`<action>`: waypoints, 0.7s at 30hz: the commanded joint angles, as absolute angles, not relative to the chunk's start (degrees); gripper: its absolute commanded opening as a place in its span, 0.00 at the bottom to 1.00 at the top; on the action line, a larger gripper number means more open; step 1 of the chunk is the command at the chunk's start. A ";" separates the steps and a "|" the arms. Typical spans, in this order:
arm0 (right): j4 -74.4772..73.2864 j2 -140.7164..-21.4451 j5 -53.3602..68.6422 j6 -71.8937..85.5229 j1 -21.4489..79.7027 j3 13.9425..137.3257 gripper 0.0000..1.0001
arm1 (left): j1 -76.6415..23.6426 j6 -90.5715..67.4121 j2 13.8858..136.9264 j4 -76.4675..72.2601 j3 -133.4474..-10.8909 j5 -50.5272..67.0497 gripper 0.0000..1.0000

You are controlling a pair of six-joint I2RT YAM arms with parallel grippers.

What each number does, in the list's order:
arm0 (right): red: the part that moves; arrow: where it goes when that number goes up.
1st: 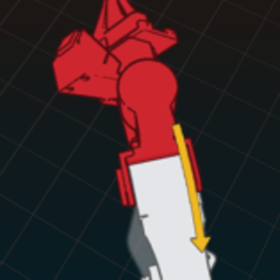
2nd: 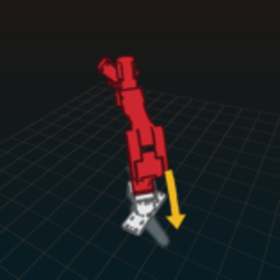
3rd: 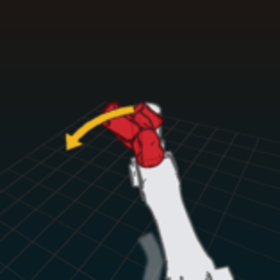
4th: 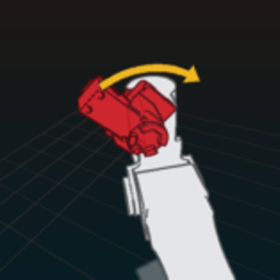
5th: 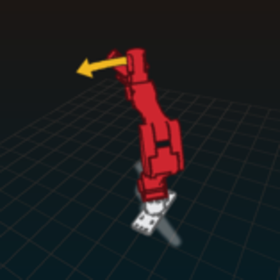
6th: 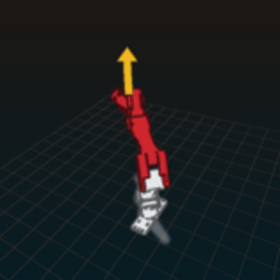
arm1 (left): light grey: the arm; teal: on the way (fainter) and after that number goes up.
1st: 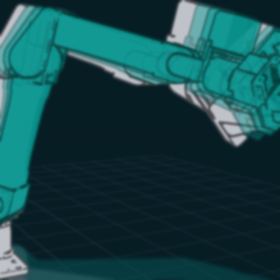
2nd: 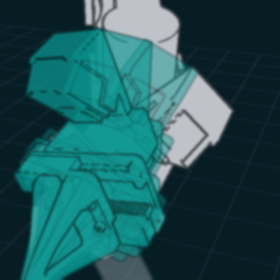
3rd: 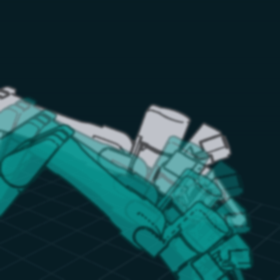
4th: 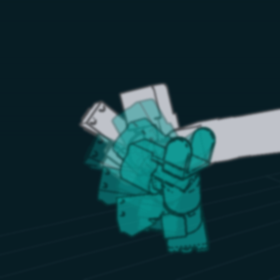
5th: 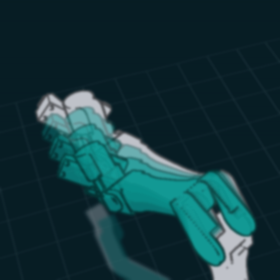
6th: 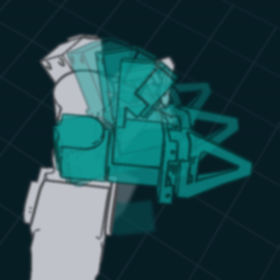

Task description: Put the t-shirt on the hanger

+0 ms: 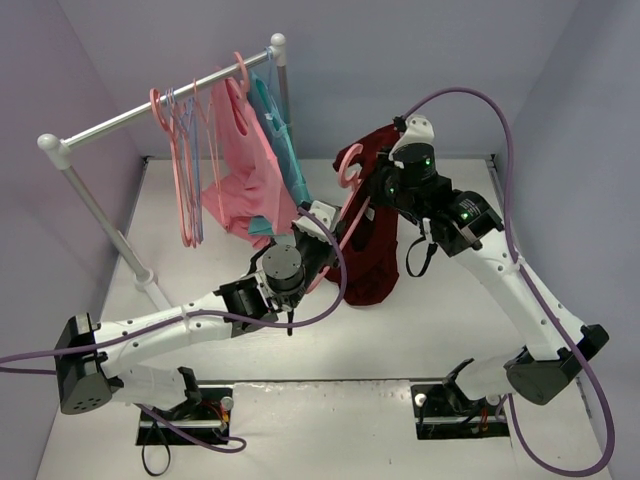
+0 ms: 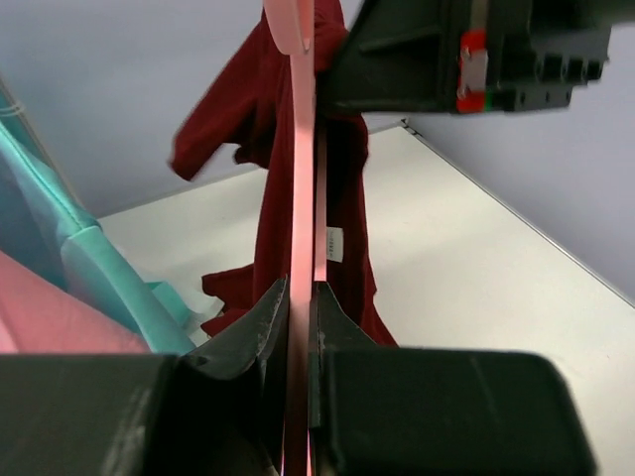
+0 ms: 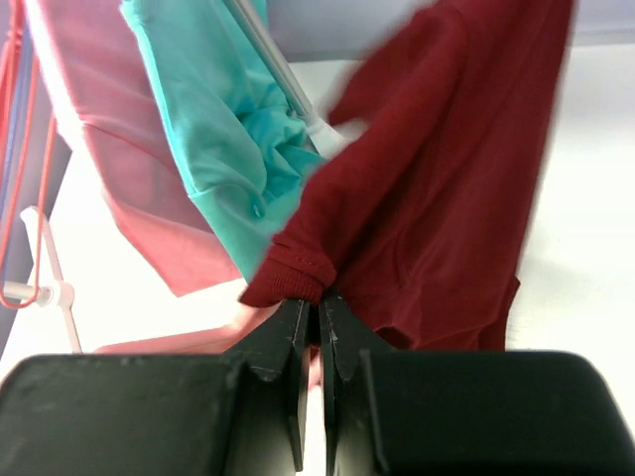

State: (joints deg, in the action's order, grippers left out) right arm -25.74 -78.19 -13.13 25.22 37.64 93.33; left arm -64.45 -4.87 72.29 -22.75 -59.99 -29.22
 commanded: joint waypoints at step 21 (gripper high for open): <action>-18.54 -76.82 2.14 15.24 38.41 100.71 0.06 | -52.88 -8.65 60.05 -31.90 -53.20 -3.28 0.00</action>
State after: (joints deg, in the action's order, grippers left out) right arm -23.75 -78.19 -3.28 17.45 37.98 99.55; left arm -55.26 -5.48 63.00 -24.71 -52.23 -10.38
